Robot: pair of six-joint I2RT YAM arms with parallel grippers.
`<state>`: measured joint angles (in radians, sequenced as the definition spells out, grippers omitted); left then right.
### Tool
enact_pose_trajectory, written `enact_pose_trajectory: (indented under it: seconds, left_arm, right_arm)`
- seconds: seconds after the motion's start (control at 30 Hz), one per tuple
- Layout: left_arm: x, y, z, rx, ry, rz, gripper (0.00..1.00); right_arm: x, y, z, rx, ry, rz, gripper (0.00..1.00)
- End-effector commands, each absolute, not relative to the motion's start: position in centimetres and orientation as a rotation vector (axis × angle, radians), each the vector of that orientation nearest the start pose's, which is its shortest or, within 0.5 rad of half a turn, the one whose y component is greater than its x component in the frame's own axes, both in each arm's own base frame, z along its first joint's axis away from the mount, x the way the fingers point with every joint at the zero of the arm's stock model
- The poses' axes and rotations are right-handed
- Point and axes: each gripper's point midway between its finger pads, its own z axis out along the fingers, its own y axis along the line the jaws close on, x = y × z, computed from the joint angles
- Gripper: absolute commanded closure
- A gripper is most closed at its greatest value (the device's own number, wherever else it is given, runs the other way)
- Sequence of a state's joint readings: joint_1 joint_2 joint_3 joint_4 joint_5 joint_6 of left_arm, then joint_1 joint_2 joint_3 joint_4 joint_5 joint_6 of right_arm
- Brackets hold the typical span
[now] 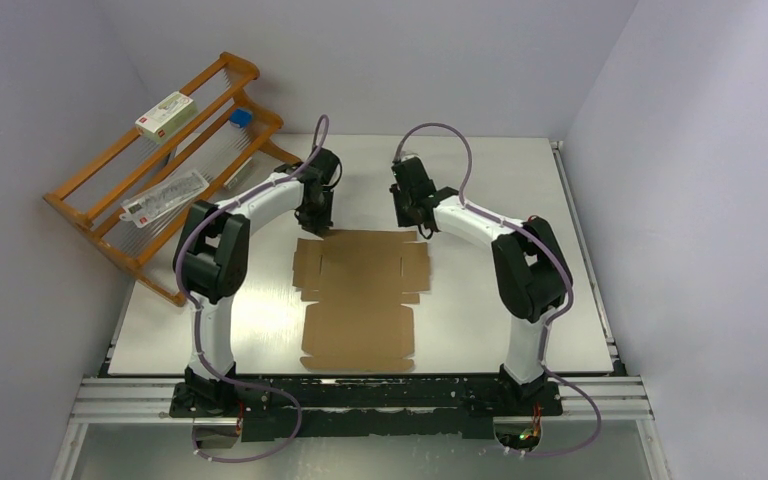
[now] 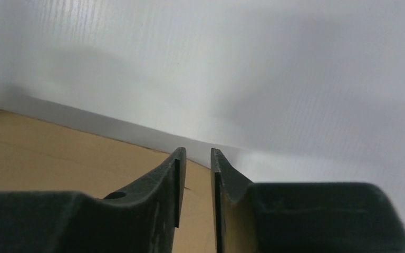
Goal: Fold the paper box
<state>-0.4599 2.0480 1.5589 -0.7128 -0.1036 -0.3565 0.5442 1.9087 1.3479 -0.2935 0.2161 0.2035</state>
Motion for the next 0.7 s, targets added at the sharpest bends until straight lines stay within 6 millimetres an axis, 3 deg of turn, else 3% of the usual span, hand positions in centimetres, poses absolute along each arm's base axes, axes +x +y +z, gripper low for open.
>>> enact_pose_trajectory:
  seconds: [0.0,0.13,0.27,0.37,0.67]
  left_arm:
    - [39.4,-19.0,7.6,0.100,2.686,-0.098,0.69]
    - [38.7,-18.6,9.0,0.087,2.636,-0.187,0.61]
    - [38.3,-18.2,9.2,0.075,2.610,-0.338,0.53]
    - [38.7,-18.6,9.6,0.088,2.588,-0.450,0.48]
    - [40.4,-17.4,7.1,0.034,2.587,-0.569,0.38]
  right_arm:
    - [42.2,21.8,9.4,-0.272,2.347,0.181,0.68]
    - [41.4,20.3,10.0,-0.197,2.349,0.378,0.58]
    - [40.5,19.3,10.4,-0.133,2.321,0.581,0.47]
    - [40.3,18.9,9.7,-0.115,2.332,0.652,0.41]
    - [40.4,19.5,6.3,-0.068,2.371,0.740,0.37]
